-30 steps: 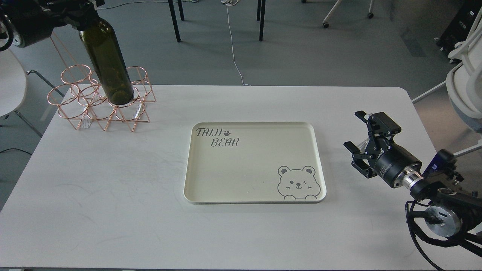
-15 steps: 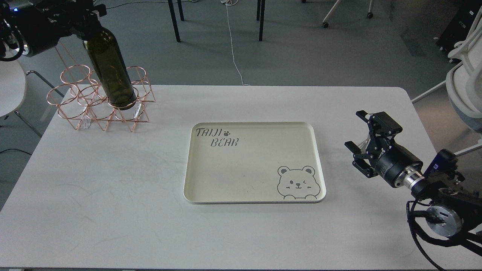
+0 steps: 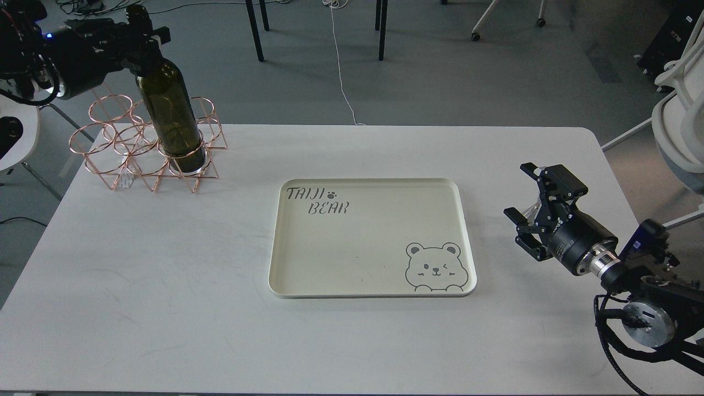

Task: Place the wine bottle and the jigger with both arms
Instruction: 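Lower the wine bottle into a slot of the copper rack, then open the left gripper and withdraw it from the bottle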

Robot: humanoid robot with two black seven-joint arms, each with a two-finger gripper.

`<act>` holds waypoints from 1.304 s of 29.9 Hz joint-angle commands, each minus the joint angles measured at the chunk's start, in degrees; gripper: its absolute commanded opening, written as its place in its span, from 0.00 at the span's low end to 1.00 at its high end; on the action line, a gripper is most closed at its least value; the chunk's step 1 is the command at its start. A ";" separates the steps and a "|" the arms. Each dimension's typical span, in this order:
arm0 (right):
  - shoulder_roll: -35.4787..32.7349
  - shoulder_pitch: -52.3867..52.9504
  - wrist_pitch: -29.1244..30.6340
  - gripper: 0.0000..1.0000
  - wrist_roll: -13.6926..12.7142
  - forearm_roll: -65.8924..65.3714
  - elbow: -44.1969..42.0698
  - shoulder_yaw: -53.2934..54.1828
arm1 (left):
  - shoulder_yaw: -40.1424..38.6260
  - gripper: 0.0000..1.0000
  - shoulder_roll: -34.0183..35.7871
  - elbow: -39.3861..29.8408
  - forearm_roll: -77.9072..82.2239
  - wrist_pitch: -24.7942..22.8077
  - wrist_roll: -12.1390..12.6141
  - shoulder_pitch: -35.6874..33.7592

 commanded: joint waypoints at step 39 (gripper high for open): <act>0.32 -0.13 0.00 0.99 -0.01 0.00 -0.08 0.08 | 1.57 0.97 -2.59 2.93 -3.25 2.27 -0.05 3.12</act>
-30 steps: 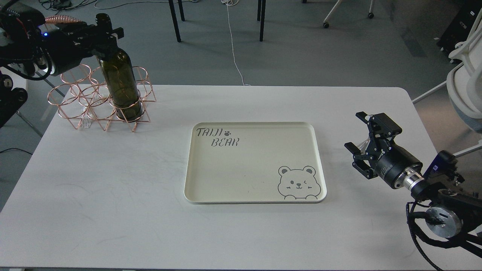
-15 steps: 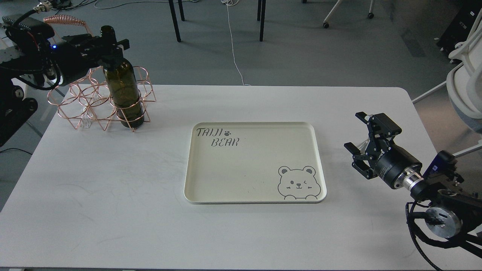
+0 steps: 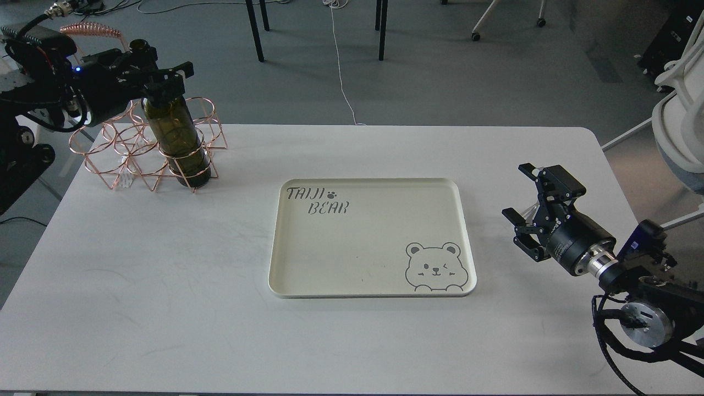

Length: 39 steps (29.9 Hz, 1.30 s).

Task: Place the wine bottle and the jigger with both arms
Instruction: 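Open the left gripper and withdraw it from the bottle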

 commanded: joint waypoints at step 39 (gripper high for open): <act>4.83 0.19 -0.18 0.99 0.02 -0.09 -3.69 6.59 | -29.39 0.98 -13.80 -38.48 -64.64 -1.15 1.71 43.24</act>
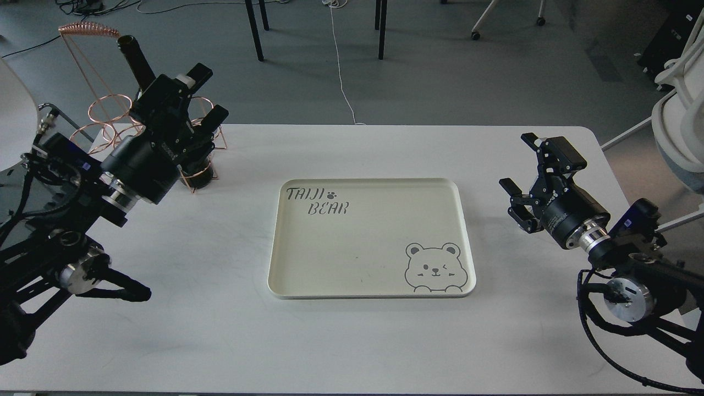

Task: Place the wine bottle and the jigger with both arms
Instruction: 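Open the left gripper and withdraw it from the bottle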

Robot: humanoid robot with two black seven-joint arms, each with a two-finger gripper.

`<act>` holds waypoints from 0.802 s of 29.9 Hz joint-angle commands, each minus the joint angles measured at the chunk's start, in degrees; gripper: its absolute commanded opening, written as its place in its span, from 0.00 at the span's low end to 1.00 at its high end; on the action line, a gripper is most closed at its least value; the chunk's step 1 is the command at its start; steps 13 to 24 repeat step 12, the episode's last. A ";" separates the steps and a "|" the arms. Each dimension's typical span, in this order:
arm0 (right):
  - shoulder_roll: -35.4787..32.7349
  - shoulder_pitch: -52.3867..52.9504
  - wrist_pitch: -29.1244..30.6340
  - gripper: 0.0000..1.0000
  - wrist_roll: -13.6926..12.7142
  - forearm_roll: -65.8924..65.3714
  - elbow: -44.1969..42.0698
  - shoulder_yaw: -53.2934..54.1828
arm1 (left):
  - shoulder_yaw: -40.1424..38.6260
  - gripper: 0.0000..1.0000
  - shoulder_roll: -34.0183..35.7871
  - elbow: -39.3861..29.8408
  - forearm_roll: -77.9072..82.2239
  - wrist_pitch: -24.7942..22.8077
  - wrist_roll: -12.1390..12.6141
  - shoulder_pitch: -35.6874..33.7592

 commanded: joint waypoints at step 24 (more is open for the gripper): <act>1.50 -1.48 -0.04 0.99 0.00 -0.06 0.02 0.21 | -11.95 0.98 -13.08 10.63 -0.56 -5.95 4.46 9.55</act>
